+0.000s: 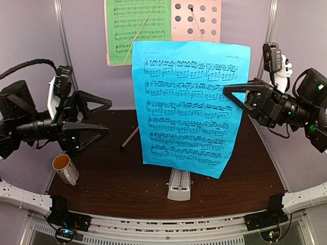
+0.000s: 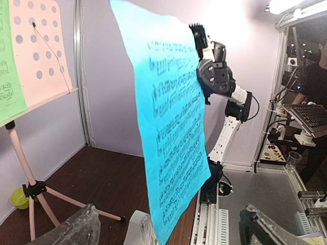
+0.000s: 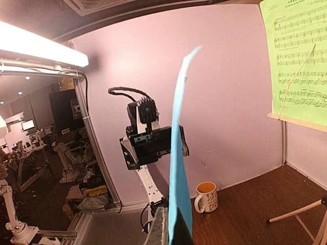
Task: Set up the instrument practice props
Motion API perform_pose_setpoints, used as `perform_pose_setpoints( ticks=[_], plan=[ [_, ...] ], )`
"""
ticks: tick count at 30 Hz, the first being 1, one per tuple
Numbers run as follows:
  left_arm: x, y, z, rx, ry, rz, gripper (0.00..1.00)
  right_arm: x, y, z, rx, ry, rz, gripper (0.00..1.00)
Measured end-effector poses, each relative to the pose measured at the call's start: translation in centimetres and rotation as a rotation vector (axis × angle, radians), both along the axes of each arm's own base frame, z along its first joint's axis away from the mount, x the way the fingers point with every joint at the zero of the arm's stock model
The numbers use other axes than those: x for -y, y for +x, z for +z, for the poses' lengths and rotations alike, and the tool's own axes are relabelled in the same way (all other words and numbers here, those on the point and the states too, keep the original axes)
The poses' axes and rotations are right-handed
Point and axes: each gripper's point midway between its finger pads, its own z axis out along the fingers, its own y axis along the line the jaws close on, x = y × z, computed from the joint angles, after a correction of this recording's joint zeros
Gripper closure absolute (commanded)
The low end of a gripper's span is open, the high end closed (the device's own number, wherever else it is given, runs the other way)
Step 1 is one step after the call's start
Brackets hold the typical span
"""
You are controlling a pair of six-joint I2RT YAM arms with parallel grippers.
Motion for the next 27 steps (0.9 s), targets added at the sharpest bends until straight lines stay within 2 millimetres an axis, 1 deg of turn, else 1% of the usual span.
perform_pose_setpoints(
  ticks=[5, 7, 9, 12, 16, 21, 27],
  plan=[
    [4.4, 1.0, -1.8, -0.025, 0.042, -0.036, 0.02, 1.3, -0.5, 1.2, -0.013, 0.063, 0.000, 1.00],
    [5.4, 1.1, -2.0, -0.028, 0.034, -0.057, 0.02, 1.8, -0.6, 1.4, -0.016, 0.074, -0.001, 1.00],
    [5.9, 0.9, -1.7, -0.029, 0.011, -0.080, 0.03, 2.2, -0.8, 1.6, -0.017, 0.084, -0.004, 1.00],
    [6.3, 0.5, -0.6, -0.022, -0.051, -0.113, 0.03, 2.5, -0.8, 1.8, -0.014, 0.093, -0.011, 1.00],
    [7.1, 0.5, 0.4, -0.013, -0.104, -0.127, 0.03, 2.6, -0.8, 1.8, -0.013, 0.096, -0.014, 1.00],
    [7.9, 1.1, 0.2, -0.012, -0.111, -0.115, 0.02, 2.6, -0.8, 1.8, -0.013, 0.094, -0.015, 1.00],
    [9.3, 1.9, -0.9, -0.024, -0.089, -0.099, 0.02, 2.6, -1.1, 1.8, -0.011, 0.092, 0.003, 1.00]
  ],
)
